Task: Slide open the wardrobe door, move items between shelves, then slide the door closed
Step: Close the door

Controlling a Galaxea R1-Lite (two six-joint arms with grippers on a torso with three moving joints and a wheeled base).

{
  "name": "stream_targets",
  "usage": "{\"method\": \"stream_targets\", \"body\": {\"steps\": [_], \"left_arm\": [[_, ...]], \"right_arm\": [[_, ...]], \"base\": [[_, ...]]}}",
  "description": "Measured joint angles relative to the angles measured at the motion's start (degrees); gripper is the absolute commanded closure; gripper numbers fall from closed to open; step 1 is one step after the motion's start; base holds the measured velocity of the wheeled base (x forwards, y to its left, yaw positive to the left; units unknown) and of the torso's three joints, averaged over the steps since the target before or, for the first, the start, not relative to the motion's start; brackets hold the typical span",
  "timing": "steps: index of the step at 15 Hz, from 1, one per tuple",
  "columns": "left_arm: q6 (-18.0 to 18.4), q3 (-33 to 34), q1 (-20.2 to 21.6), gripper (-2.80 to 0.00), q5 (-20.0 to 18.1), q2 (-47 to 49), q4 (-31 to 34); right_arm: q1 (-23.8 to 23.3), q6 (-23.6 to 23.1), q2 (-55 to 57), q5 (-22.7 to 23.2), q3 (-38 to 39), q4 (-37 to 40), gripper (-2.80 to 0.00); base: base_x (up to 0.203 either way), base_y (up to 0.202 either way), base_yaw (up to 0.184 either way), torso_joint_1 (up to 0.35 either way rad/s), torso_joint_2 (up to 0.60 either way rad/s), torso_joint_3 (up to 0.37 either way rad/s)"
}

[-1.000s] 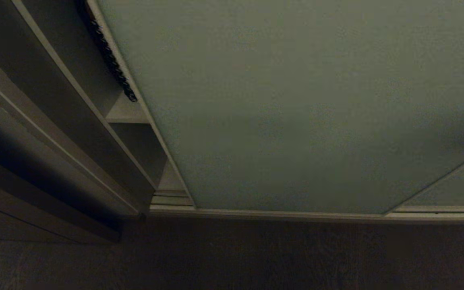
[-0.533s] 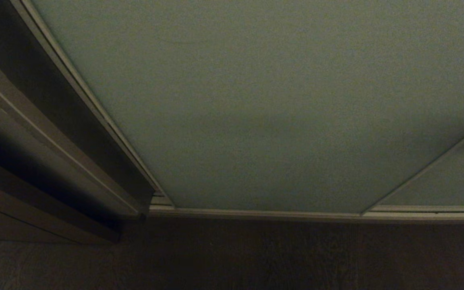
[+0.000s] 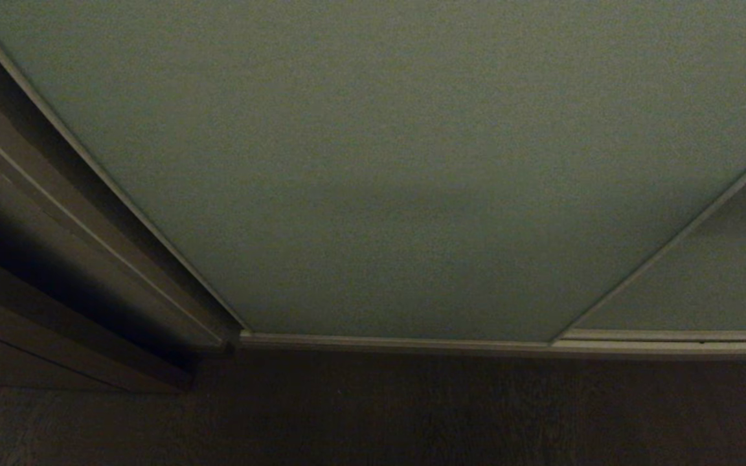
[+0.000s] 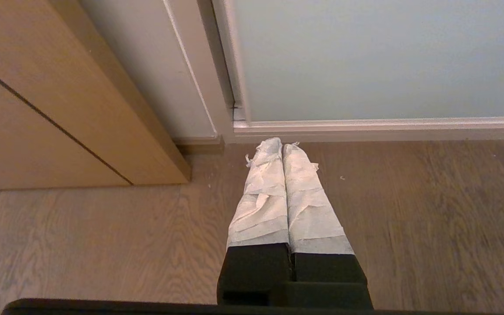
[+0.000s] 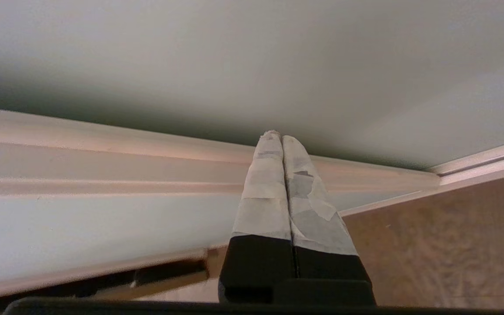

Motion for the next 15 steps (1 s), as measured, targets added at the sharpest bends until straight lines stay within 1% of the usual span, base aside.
{"method": "stream_targets", "body": {"steps": [2,8,15], "left_arm": [[0.0,0.0,0.0,0.0,0.0,0.0,0.0],[0.0,0.0,0.0,0.0,0.0,0.0,0.0],[0.0,0.0,0.0,0.0,0.0,0.0,0.0]], "right_arm": [[1.8,0.0,-0.7,-0.1,0.5,-0.1,0.0],[5.1,0.2,-1.3,-0.5,0.9,0.1,0.0],[7.2,0.1,-1.2,-1.6,0.9,-0.2,0.0]], "base": [[0.0,0.0,0.0,0.0,0.0,0.0],[0.0,0.0,0.0,0.0,0.0,0.0],[0.0,0.0,0.0,0.0,0.0,0.0]]}}
